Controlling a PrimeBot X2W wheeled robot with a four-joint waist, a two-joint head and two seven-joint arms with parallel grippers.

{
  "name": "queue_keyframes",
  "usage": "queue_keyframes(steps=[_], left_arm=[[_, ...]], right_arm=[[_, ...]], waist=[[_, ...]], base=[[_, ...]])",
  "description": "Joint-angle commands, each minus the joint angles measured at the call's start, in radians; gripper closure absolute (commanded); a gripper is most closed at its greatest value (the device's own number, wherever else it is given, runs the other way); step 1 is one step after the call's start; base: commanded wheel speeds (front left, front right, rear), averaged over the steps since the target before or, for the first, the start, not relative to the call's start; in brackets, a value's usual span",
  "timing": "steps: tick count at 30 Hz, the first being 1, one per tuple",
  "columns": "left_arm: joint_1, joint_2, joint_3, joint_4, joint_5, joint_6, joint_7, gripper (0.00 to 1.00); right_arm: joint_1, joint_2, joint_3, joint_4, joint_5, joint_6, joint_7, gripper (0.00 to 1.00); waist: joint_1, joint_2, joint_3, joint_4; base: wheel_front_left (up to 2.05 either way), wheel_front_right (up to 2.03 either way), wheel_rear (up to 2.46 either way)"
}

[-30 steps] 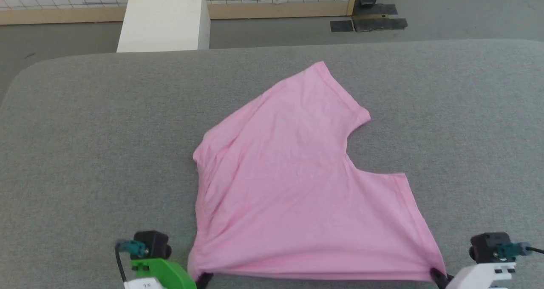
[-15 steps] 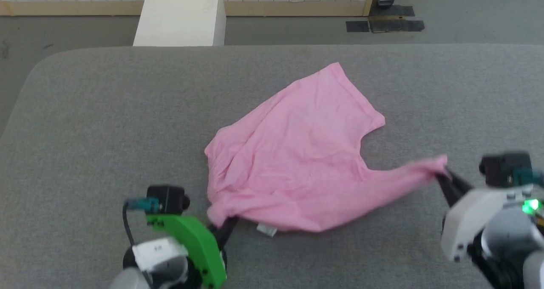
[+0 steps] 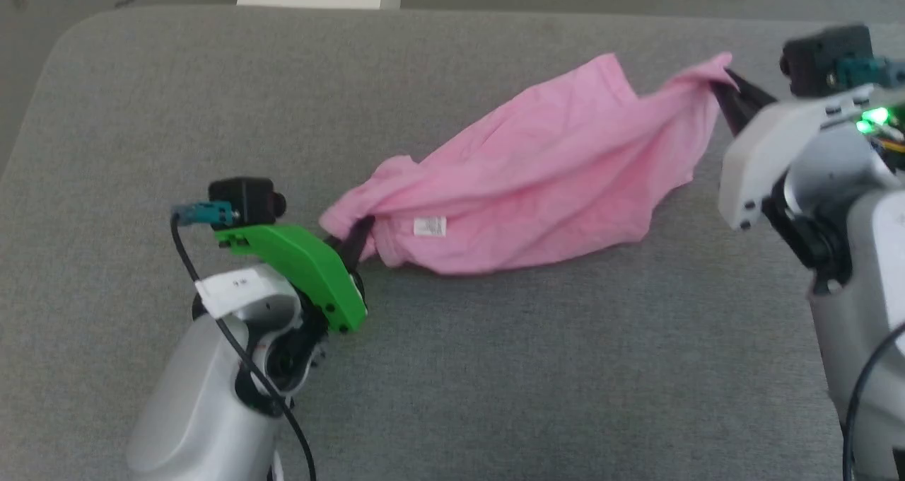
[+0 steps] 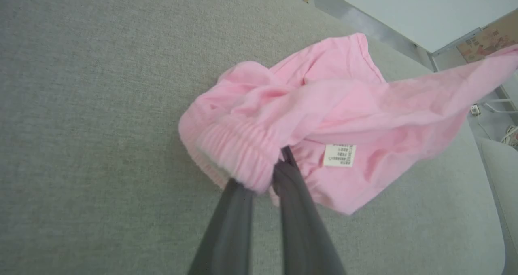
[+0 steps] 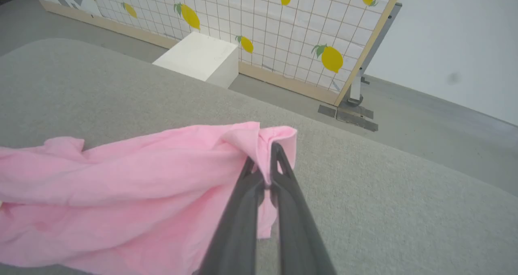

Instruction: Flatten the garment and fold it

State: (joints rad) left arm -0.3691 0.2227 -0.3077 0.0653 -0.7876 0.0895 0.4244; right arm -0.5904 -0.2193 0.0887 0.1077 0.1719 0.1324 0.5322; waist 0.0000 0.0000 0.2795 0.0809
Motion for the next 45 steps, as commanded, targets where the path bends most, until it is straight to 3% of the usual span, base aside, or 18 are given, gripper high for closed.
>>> queue_keyframes(steps=[1,11,22,23,24,26,34,45], left_arm=[[-0.033,-0.006,0.009,0.021,0.002,0.001,-0.011,1.00],[-0.163,-0.044,-0.015,0.175,0.016,-0.024,-0.034,1.00],[-0.185,-0.060,-0.078,0.215,0.013,-0.056,0.023,0.98],[-0.184,-0.060,-0.078,0.213,0.013,-0.058,0.020,0.36],[-0.184,-0.060,-0.078,0.211,0.015,-0.057,0.013,0.00],[-0.182,-0.060,-0.076,0.207,0.022,-0.059,-0.009,0.00],[-0.114,-0.053,-0.056,0.177,0.073,-0.052,-0.179,0.00],[0.072,-0.040,0.004,0.119,0.180,-0.016,-0.572,0.00]], right_arm=[[-0.041,-0.001,0.012,0.039,0.006,-0.002,-0.019,1.00],[-0.331,-0.024,0.132,0.429,0.003,-0.002,-0.089,1.00],[-0.425,-0.027,0.142,0.679,0.026,-0.002,0.108,1.00],[-0.428,-0.026,0.140,0.686,0.033,-0.002,0.117,1.00],[-0.428,-0.026,0.136,0.690,0.039,-0.002,0.119,1.00],[-0.424,-0.021,0.132,0.689,0.054,-0.002,0.104,0.00],[-0.344,-0.012,0.141,0.618,0.114,-0.002,-0.090,0.00],[-0.110,-0.026,0.093,0.451,0.182,-0.002,-0.373,0.00]], waist=[[0.0000,0.0000,0.051,0.032],[0.0000,0.0000,0.165,0.092],[0.0000,0.0000,0.189,0.129],[0.0000,0.0000,0.187,0.129],[0.0000,0.0000,0.184,0.128],[0.0000,0.0000,0.173,0.126],[0.0000,0.0000,0.085,0.100],[0.0000,0.0000,-0.040,0.075]], base=[[0.00,0.00,0.00],[0.00,0.00,0.00],[0.00,0.00,0.00],[0.00,0.00,0.00],[0.00,0.00,0.00],[0.00,0.00,0.00],[0.00,0.00,0.00],[0.00,0.00,0.00]])
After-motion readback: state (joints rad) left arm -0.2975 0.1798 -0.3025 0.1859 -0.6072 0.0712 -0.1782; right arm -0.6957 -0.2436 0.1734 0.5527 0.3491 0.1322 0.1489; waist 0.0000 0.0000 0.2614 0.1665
